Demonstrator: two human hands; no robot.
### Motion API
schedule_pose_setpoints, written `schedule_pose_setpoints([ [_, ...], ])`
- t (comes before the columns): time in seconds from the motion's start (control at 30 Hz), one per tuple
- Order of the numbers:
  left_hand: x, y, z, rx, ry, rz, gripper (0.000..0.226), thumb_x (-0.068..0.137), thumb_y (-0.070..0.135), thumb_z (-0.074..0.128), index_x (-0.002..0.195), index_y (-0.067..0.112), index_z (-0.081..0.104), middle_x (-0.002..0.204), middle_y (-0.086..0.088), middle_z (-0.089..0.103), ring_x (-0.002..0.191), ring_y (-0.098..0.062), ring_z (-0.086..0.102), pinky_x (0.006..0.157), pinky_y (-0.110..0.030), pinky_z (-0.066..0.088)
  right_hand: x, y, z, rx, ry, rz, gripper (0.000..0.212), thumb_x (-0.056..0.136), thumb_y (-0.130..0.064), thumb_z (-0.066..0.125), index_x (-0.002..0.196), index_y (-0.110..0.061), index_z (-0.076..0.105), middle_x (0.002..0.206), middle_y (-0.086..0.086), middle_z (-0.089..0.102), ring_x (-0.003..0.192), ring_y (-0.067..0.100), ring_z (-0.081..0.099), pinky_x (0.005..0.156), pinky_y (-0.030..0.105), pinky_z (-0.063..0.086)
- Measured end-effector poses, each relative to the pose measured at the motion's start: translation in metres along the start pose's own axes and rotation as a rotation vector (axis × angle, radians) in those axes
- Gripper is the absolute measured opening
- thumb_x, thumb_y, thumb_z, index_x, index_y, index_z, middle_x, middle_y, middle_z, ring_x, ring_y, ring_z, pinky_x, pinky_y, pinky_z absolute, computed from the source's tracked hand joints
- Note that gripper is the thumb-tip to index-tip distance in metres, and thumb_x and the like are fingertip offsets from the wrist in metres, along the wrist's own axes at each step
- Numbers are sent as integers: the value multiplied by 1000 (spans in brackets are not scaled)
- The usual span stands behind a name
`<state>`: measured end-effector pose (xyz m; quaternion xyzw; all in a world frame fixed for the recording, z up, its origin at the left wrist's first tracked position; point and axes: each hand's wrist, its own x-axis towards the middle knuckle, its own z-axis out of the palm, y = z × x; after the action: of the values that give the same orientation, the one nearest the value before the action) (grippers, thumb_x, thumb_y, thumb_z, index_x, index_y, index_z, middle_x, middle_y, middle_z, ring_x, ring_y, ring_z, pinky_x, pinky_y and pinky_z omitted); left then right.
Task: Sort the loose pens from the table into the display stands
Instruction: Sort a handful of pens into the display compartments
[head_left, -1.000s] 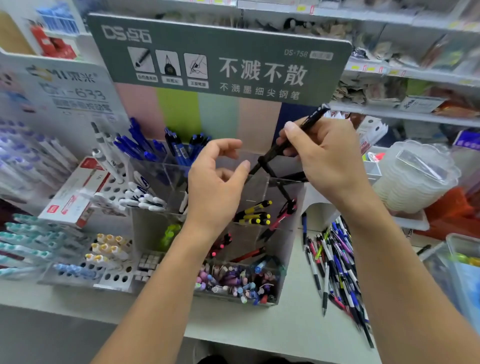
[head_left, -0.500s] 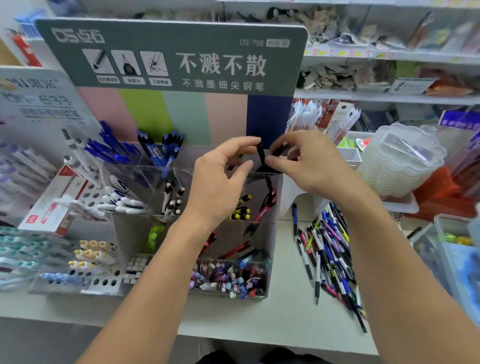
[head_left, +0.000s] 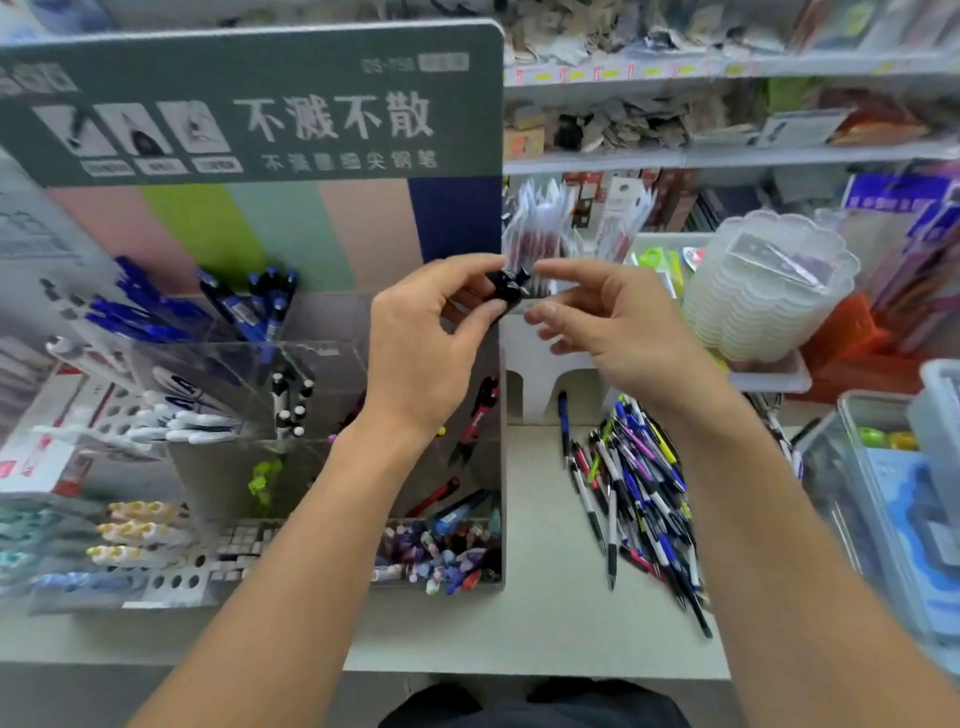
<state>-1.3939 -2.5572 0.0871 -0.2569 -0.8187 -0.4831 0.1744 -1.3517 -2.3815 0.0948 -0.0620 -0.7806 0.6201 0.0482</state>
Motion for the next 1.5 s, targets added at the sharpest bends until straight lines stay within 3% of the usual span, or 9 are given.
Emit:
schedule_pose_setpoints([
  [0.13,-27,22,19,77,198,104,19,88,7,76,105,6,68,93,-4,64,77,-10,57,70,-16,47,-19,27,-43,-42,180,9,21,95,-8,67,116,-10,69,87,11,73,73,12,67,64,20,56],
  [0.23,-60,28,59,-12,-51,102,11,88,7,75,96,8,67,82,-1,62,69,-14,57,62,-27,49,-32,80,-62,-132,242,205,10,91,-8,71,101,-8,71,76,7,68,65,14,66,63,28,58],
  [0.37,-106,-3,137,55,-472,-312,21,89,23,73,109,19,66,98,5,63,87,-12,58,82,-35,52,-51,161,-65,-536,206,401,15,81,-21,82,92,-19,72,77,-7,67,76,13,66,71,28,53],
  [0.53,-112,-55,200,247,-598,-773,58,91,47,67,135,13,50,131,-10,56,122,-30,54,96,-36,46,-70,207,-74,-758,232,444,54,84,-38,78,128,-14,61,119,8,61,112,27,56,93,40,51],
  [0.7,-106,-74,245,257,-709,-1106,96,74,57,80,144,10,34,126,-5,41,113,-26,50,83,-31,43,-68,244,-79,-801,89,581,74,84,-50,74,138,-14,40,135,11,43,114,29,55,86,40,51],
  [0.83,-124,-79,264,342,-661,-1062,117,64,55,87,151,11,22,150,-12,32,134,-33,45,103,-38,44,-66,260,-76,-789,102,528,76,85,-47,76,141,-12,37,137,11,42,113,31,58,83,35,47],
  [1.13,-133,-74,259,314,-734,-1126,129,56,63,89,152,11,20,153,-9,23,138,-33,40,105,-45,49,-77,250,-73,-649,174,529,62,91,-42,71,141,-14,47,134,7,53,120,26,56,92,38,49],
  [1.33,-147,-76,248,339,-739,-1076,127,55,49,96,150,13,21,152,-10,28,138,-32,39,108,-41,45,-115,235,-78,-769,-144,778,44,72,-46,87,75,-9,63,67,5,65,62,21,64,56,32,52],
  [1.5,-158,-90,234,275,-677,-992,97,62,31,95,138,14,37,131,-8,50,116,-27,56,91,-33,49,-121,252,-44,-877,-241,771,41,76,-26,83,65,-15,45,64,3,52,57,22,53,49,26,37],
])
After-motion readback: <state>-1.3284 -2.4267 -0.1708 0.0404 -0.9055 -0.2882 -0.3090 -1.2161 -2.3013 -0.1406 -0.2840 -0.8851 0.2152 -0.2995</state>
